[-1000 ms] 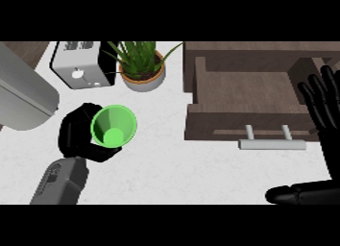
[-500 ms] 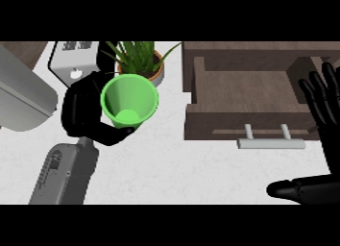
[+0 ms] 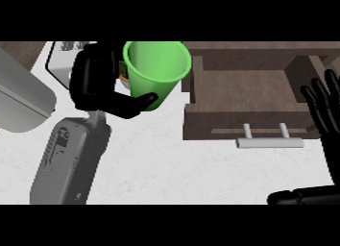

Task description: Pick up the cup, place it into the drawer and close the drawer

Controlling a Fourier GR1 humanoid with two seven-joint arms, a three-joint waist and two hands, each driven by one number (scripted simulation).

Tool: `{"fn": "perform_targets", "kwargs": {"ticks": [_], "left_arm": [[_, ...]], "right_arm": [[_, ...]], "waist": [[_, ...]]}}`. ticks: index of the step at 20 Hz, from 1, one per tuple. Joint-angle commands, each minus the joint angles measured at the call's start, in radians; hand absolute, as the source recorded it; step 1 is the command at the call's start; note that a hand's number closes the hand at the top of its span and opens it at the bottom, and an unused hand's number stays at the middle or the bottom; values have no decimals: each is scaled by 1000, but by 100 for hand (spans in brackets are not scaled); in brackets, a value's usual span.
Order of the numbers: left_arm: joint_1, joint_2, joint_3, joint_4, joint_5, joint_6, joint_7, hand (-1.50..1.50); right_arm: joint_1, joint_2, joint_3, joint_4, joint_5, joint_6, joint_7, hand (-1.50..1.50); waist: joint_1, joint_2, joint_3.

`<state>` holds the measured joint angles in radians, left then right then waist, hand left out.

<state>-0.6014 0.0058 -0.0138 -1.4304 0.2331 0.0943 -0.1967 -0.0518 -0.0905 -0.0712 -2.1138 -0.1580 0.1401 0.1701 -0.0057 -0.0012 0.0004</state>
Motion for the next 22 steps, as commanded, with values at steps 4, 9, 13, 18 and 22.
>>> {"fn": "perform_targets", "kwargs": {"ticks": [4,9,13,18,22], "left_arm": [[-199,-5,24,152,-52,64,34,150],[-300,-6,-40,258,-45,147,62,150],[-396,-6,-76,382,-36,185,41,150],[-472,-6,-94,578,44,204,-70,150],[-550,-6,-100,709,78,232,-96,150]], "right_arm": [[-27,-11,-34,78,-29,29,-50,-150],[-12,-17,-28,39,-22,20,-9,-150],[-15,7,14,20,26,-8,3,-150],[-118,-7,-18,106,8,-13,-6,-150],[0,0,-14,89,6,34,-82,-150]], "waist": [[-1,2,0],[-6,2,0],[-10,3,0],[-16,7,0],[-22,7,0]]}}
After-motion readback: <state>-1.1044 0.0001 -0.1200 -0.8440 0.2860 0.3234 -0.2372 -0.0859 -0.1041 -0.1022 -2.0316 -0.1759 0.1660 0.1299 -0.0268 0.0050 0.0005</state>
